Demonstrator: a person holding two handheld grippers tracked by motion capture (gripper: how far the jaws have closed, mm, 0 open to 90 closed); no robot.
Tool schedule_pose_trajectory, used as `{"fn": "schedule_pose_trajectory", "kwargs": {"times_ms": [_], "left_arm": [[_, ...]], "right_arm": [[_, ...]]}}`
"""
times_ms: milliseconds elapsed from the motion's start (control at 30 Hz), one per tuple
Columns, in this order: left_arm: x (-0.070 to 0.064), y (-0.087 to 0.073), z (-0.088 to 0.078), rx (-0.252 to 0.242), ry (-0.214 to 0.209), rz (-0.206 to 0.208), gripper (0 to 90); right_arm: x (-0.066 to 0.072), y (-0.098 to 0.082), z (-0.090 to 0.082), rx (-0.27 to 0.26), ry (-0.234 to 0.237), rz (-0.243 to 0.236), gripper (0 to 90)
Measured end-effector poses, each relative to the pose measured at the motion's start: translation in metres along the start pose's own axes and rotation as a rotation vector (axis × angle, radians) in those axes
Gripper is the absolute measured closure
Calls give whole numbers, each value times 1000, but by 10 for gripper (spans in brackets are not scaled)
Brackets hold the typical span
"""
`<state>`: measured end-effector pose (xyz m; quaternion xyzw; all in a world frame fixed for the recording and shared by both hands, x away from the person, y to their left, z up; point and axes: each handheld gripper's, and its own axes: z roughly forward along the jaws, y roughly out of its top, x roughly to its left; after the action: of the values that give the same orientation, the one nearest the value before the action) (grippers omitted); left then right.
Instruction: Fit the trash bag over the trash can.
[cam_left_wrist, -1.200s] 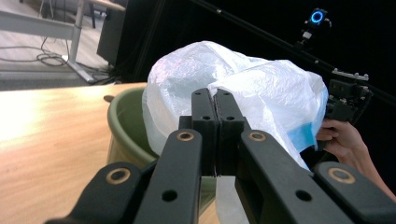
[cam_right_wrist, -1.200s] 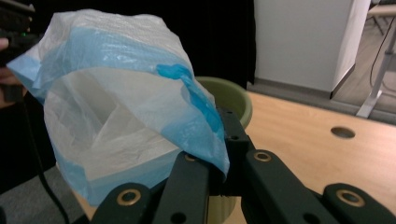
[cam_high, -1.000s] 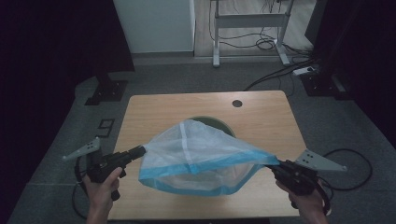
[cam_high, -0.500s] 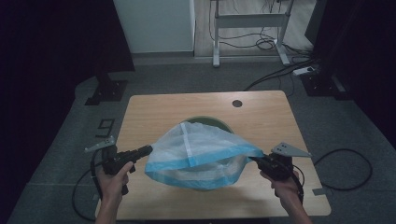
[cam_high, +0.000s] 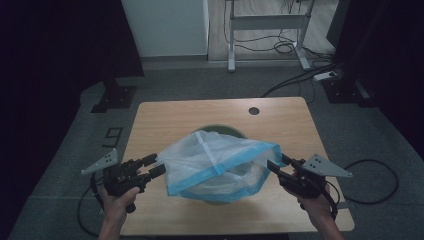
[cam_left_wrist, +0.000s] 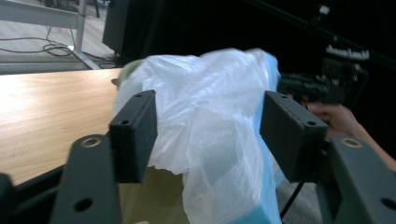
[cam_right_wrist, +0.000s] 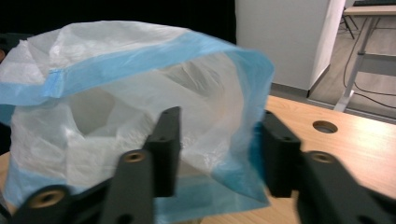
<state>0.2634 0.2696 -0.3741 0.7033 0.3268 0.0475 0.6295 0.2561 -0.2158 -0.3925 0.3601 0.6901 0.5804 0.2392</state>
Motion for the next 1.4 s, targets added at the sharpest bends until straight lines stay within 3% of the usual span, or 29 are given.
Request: {"fn": "schedule_pose_trajectory", "kwargs": {"times_ms": [33, 167, 267, 433, 467, 533, 567, 600, 667, 767, 833, 900, 1033, 1267, 1400], "left_arm": [[-3, -1, 4, 20, 2, 7, 332], [-8, -3, 14, 52, 0, 14, 297], [-13, -7, 27, 102, 31, 25, 291], [-17, -11, 42, 139, 73, 41, 321], [-18, -11, 46, 151, 106, 64, 457], [-19, -11, 48, 163, 112, 80, 586], [-19, -10, 50, 170, 120, 94, 586], [-19, -9, 51, 176, 125, 106, 673], [-19, -7, 51, 183, 101, 106, 821], [-19, -2, 48, 156, 111, 130, 876], [-16, 2, 44, 114, 97, 115, 880], [-7, 7, 39, 71, 64, 64, 880], [17, 14, 31, 13, 79, -31, 879], [36, 14, 36, 22, 127, -70, 879], [46, 10, 43, 29, 164, -90, 881]], "right_arm": [[0, 5, 3, 3, -10, 2, 666], [3, 11, 8, 4, -12, 2, 770], [8, 15, 10, -1, -9, 1, 812], [14, 20, 12, -4, 13, -14, 842], [16, 21, 13, -7, 19, -21, 851], [17, 22, 13, -10, 25, -22, 854], [17, 22, 13, -10, 25, -22, 854], [17, 22, 14, -11, 29, -23, 854], [17, 24, 14, -12, 29, -25, 854], [15, 25, 14, -15, 18, -26, 854], [12, 27, 14, -17, 2, -22, 855], [8, 29, 14, -17, -21, -21, 855], [-9, 30, 21, 7, -84, 19, 867], [-27, 30, 43, 50, -120, 52, 867], [-35, 30, 67, 76, -140, 73, 867]]}}
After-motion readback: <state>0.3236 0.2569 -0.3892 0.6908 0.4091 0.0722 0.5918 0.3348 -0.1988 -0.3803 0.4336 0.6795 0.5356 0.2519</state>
